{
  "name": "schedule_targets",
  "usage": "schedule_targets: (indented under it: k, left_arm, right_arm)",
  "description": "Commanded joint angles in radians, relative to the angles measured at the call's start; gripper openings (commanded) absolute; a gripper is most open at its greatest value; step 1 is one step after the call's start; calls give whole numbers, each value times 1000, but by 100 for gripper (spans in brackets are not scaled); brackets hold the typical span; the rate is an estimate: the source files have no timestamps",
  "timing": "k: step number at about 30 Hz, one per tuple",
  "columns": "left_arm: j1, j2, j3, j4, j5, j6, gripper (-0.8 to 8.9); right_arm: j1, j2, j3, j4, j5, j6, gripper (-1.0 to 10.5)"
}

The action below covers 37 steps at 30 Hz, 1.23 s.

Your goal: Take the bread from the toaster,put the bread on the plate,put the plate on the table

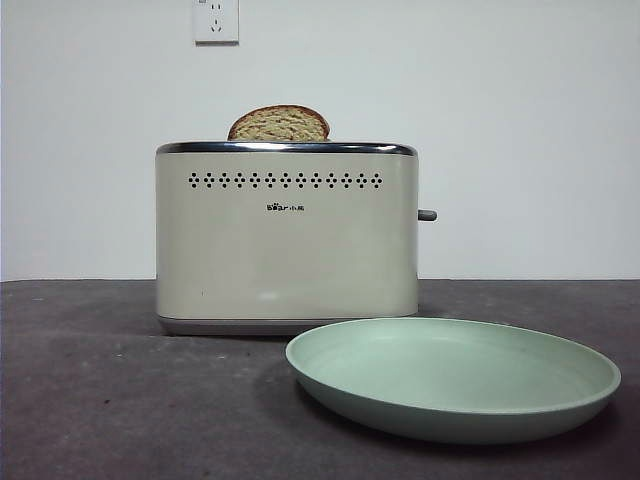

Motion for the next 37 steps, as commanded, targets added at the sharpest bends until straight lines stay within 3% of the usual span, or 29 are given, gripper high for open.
schedule_targets:
  k: [1, 6, 10, 22, 29, 35, 37]
  left_arm:
    - [2, 6, 61, 9, 26, -31, 7]
    - [2, 68, 184, -46, 71, -48, 7]
    - [2, 150, 297, -79, 118, -11, 7]
    - [0, 450, 664, -344, 361, 229, 7]
    - [-16, 563, 783, -520, 435, 356, 7]
    - [-35, 581, 799, -533, 435, 367, 22]
    - [-35, 581, 799, -529, 434, 367, 80]
  right_arm:
    - [0, -2, 60, 15, -3, 56, 4]
    - [0, 34, 178, -46, -24, 60, 4]
    - [0, 117, 291, -118, -69, 35, 4]
    - [28, 465, 689, -489, -254, -193, 4]
    - [103, 597, 830, -716, -256, -302, 4]
    - [142, 634, 844, -761, -254, -326, 4]
    - [143, 634, 844, -761, -253, -326, 36]
